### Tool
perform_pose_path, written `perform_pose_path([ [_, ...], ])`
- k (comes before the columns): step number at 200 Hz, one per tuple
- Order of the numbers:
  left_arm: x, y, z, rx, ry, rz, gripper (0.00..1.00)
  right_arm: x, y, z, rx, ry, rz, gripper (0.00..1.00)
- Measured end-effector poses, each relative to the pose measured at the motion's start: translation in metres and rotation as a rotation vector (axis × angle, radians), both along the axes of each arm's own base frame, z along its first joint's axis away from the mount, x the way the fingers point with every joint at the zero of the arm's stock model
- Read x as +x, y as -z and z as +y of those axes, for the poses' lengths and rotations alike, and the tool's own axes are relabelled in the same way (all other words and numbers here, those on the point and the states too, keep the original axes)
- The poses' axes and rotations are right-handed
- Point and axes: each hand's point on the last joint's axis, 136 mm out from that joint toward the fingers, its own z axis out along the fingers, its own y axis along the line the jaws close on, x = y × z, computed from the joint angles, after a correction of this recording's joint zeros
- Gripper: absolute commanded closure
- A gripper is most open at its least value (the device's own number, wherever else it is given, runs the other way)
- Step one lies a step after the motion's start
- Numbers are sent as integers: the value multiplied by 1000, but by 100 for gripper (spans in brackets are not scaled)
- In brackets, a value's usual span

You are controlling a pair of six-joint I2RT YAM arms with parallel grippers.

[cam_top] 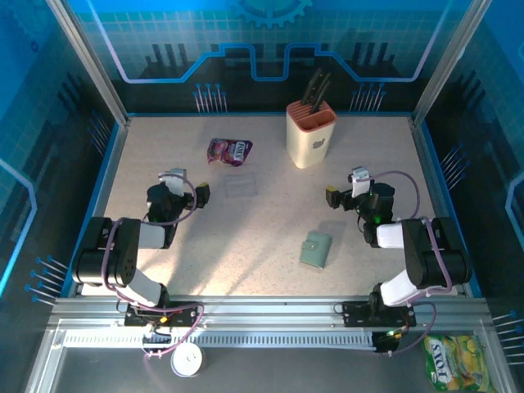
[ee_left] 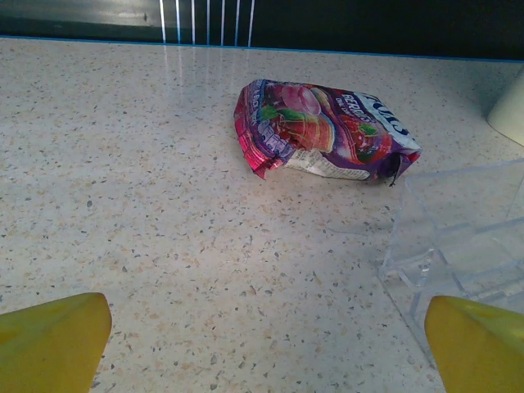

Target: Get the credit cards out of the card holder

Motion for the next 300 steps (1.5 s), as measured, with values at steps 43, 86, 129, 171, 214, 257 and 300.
perform_pose_path([
  [43, 0, 0, 0, 0, 0, 0, 1, 0, 0, 0, 0, 0, 0, 0],
  [86, 0, 0, 0, 0, 0, 0, 1, 0, 0, 0, 0, 0, 0, 0],
  [129, 0, 0, 0, 0, 0, 0, 1, 0, 0, 0, 0, 0, 0, 0],
  [171, 0, 0, 0, 0, 0, 0, 1, 0, 0, 0, 0, 0, 0, 0],
  [214, 0, 0, -1, -3, 4, 0, 1, 0, 0, 0, 0, 0, 0, 0],
  [257, 0, 0, 0, -5, 6, 0, 1, 1, 0, -2, -2, 13, 2, 0],
  [300, 0, 0, 5, -3, -23, 3, 1, 2, 2, -8, -9, 51, 8, 0],
])
